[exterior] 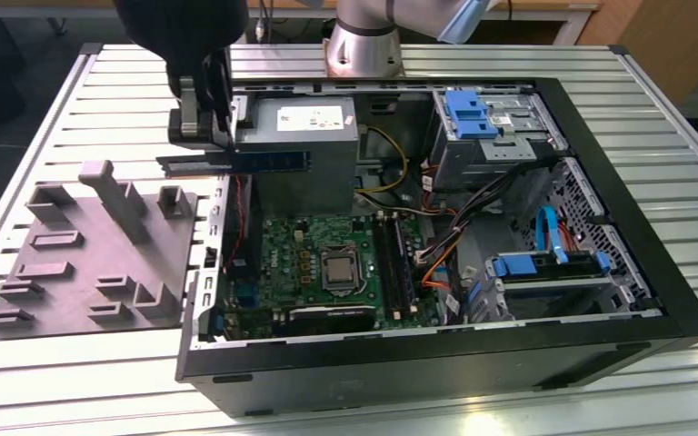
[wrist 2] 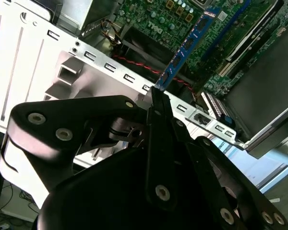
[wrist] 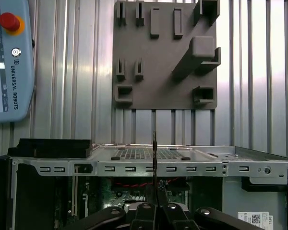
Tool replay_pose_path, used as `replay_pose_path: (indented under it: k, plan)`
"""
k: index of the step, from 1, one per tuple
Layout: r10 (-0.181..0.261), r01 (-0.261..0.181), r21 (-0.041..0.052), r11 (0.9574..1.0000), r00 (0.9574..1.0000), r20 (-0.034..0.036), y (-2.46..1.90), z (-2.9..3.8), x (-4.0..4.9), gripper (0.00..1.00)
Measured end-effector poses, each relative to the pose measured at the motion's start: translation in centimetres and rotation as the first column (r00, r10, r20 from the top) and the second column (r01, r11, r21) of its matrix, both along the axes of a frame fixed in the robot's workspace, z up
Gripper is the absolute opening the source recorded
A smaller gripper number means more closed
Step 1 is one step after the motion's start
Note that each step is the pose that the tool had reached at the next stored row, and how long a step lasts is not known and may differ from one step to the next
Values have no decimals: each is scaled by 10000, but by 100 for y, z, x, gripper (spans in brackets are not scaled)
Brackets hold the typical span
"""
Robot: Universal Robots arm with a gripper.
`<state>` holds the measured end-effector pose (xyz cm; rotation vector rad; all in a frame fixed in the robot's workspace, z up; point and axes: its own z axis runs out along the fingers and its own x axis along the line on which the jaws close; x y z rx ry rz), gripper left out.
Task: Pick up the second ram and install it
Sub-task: 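Pick up the second ram and move it above second insertion slot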
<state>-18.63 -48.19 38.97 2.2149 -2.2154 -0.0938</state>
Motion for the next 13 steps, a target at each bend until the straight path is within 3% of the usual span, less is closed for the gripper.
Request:
replay_pose_path:
  k: [13]
  plan:
    - [0,0,-1,10000,10000,-1,0,1,100,12]
